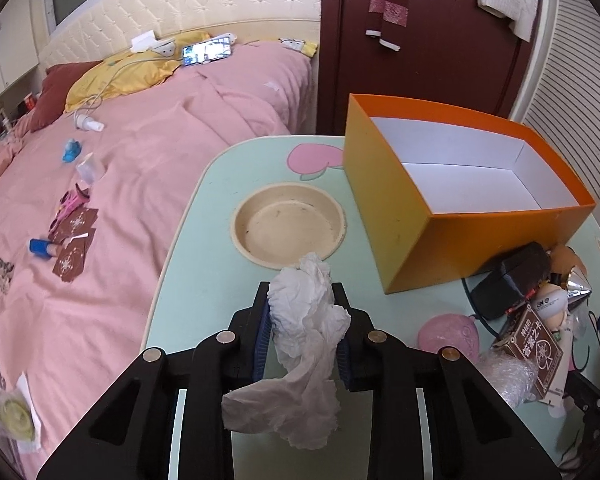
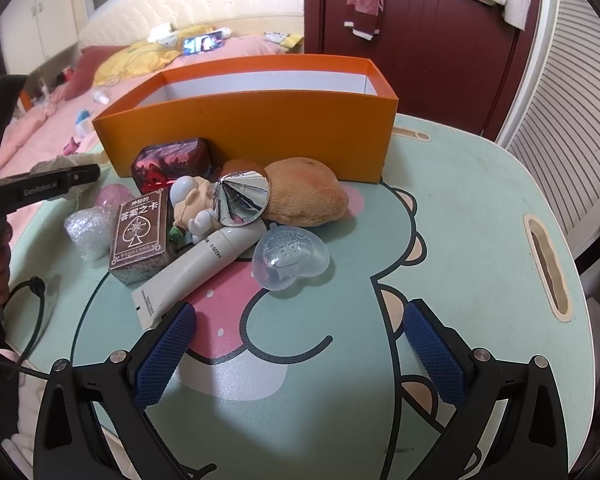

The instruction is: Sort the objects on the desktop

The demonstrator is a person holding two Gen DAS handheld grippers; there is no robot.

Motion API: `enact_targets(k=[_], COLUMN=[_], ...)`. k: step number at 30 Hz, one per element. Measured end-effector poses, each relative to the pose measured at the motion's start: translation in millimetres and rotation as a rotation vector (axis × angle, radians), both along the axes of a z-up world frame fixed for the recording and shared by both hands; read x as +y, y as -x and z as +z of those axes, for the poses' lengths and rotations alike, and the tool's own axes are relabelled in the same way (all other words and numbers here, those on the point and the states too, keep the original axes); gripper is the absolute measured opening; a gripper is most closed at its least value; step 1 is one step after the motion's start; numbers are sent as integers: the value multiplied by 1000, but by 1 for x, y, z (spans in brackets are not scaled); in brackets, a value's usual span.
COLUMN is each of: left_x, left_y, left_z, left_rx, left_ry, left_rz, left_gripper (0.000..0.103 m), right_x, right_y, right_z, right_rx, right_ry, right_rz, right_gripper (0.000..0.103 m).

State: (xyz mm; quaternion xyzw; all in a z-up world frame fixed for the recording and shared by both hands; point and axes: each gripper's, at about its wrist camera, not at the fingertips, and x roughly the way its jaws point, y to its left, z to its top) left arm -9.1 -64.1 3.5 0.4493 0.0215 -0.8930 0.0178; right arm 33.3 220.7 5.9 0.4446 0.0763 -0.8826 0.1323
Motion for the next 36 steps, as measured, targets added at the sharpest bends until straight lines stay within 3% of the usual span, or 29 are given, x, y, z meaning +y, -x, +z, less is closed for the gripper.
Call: enact_targets(k=[10,11,13,17,23,24,26,31,36], left_x=[-4,-4,-5,-5,-2,-2,-1,-2,-5], left_y=[3,3,2,2,1,1,1,-1,-16], left_z=[-4,-4,-4,-5,-5,-5,-5,-3,19], left_rx=[-16,-16,-16,-15,-12,-12,-11,-5,85], left_ry=[-10,-10,-14,-14,-9,-8,-7,-28,-100], left_rz=[-17,-22,-22,-22,-20,-19,-19,-31,-52], left_gripper=[29,29,29,29,29,29,29,28,27], right_x=[-1,1,6,16,7,3,-3,-2,13], right_y=[1,0,1,9,27,27,26,22,18], right_z=[3,4,7,14,11,11,9,7,16], right_rx=[-5,2,8,13,4,11,26,53,74], right_ry=[0,10,40,95,72,59,31,36,100], right_rz=[10,10,10,-2,40,54,83,82,56], right_gripper=[101,98,76,74,62,58,38,37,37])
